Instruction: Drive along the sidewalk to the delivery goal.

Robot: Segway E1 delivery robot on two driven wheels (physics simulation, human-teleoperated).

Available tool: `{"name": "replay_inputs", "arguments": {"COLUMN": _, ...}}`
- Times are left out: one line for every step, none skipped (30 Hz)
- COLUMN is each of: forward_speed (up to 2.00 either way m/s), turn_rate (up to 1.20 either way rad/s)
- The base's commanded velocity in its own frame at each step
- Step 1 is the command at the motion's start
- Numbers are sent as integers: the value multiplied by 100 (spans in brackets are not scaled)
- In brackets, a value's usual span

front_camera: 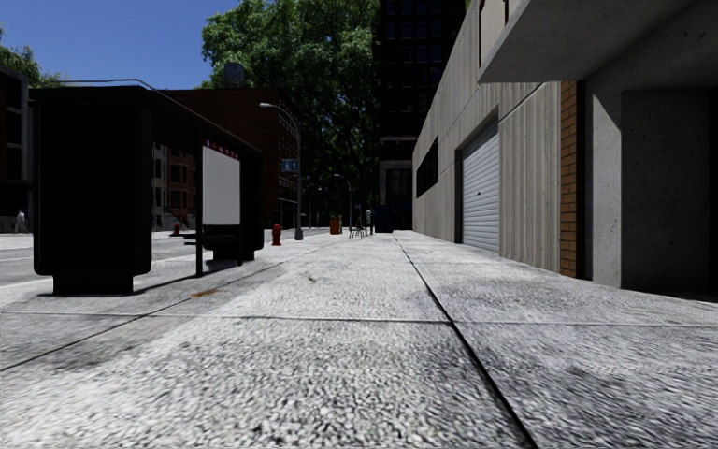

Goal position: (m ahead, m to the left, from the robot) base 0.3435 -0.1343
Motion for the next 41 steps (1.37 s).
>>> {"name": "replay_inputs", "arguments": {"forward_speed": 106, "turn_rate": 0}}
{"name": "replay_inputs", "arguments": {"forward_speed": 104, "turn_rate": 0}}
{"name": "replay_inputs", "arguments": {"forward_speed": 104, "turn_rate": 0}}
{"name": "replay_inputs", "arguments": {"forward_speed": 101, "turn_rate": 0}}
{"name": "replay_inputs", "arguments": {"forward_speed": 95, "turn_rate": 0}}
{"name": "replay_inputs", "arguments": {"forward_speed": 95, "turn_rate": 0}}
{"name": "replay_inputs", "arguments": {"forward_speed": 89, "turn_rate": 0}}
{"name": "replay_inputs", "arguments": {"forward_speed": 51, "turn_rate": 0}}
{"name": "replay_inputs", "arguments": {"forward_speed": 33, "turn_rate": 0}}
{"name": "replay_inputs", "arguments": {"forward_speed": 33, "turn_rate": 0}}
{"name": "replay_inputs", "arguments": {"forward_speed": 12, "turn_rate": 0}}
{"name": "replay_inputs", "arguments": {"forward_speed": 0, "turn_rate": 0}}
{"name": "replay_inputs", "arguments": {"forward_speed": 0, "turn_rate": 0}}
{"name": "replay_inputs", "arguments": {"forward_speed": 0, "turn_rate": 0}}
{"name": "replay_inputs", "arguments": {"forward_speed": 0, "turn_rate": 0}}
{"name": "replay_inputs", "arguments": {"forward_speed": 0, "turn_rate": 0}}
{"name": "replay_inputs", "arguments": {"forward_speed": 0, "turn_rate": 0}}
{"name": "replay_inputs", "arguments": {"forward_speed": 0, "turn_rate": 0}}
{"name": "replay_inputs", "arguments": {"forward_speed": 0, "turn_rate": 0}}
{"name": "replay_inputs", "arguments": {"forward_speed": 0, "turn_rate": 0}}
{"name": "replay_inputs", "arguments": {"forward_speed": 0, "turn_rate": 0}}
{"name": "replay_inputs", "arguments": {"forward_speed": 0, "turn_rate": 0}}
{"name": "replay_inputs", "arguments": {"forward_speed": 0, "turn_rate": 0}}
{"name": "replay_inputs", "arguments": {"forward_speed": 0, "turn_rate": 0}}
{"name": "replay_inputs", "arguments": {"forward_speed": 0, "turn_rate": 0}}
{"name": "replay_inputs", "arguments": {"forward_speed": 0, "turn_rate": 0}}
{"name": "replay_inputs", "arguments": {"forward_speed": 0, "turn_rate": 0}}
{"name": "replay_inputs", "arguments": {"forward_speed": 0, "turn_rate": 0}}
{"name": "replay_inputs", "arguments": {"forward_speed": 0, "turn_rate": 0}}
{"name": "replay_inputs", "arguments": {"forward_speed": 0, "turn_rate": 0}}
{"name": "replay_inputs", "arguments": {"forward_speed": 0, "turn_rate": 0}}
{"name": "replay_inputs", "arguments": {"forward_speed": 0, "turn_rate": 0}}
{"name": "replay_inputs", "arguments": {"forward_speed": 0, "turn_rate": 0}}
{"name": "replay_inputs", "arguments": {"forward_speed": 0, "turn_rate": 0}}
{"name": "replay_inputs", "arguments": {"forward_speed": 0, "turn_rate": 0}}
{"name": "replay_inputs", "arguments": {"forward_speed": 0, "turn_rate": 0}}
{"name": "replay_inputs", "arguments": {"forward_speed": 0, "turn_rate": 0}}
{"name": "replay_inputs", "arguments": {"forward_speed": 0, "turn_rate": 0}}
{"name": "replay_inputs", "arguments": {"forward_speed": 0, "turn_rate": 0}}
{"name": "replay_inputs", "arguments": {"forward_speed": 0, "turn_rate": 0}}
{"name": "replay_inputs", "arguments": {"forward_speed": 0, "turn_rate": 0}}
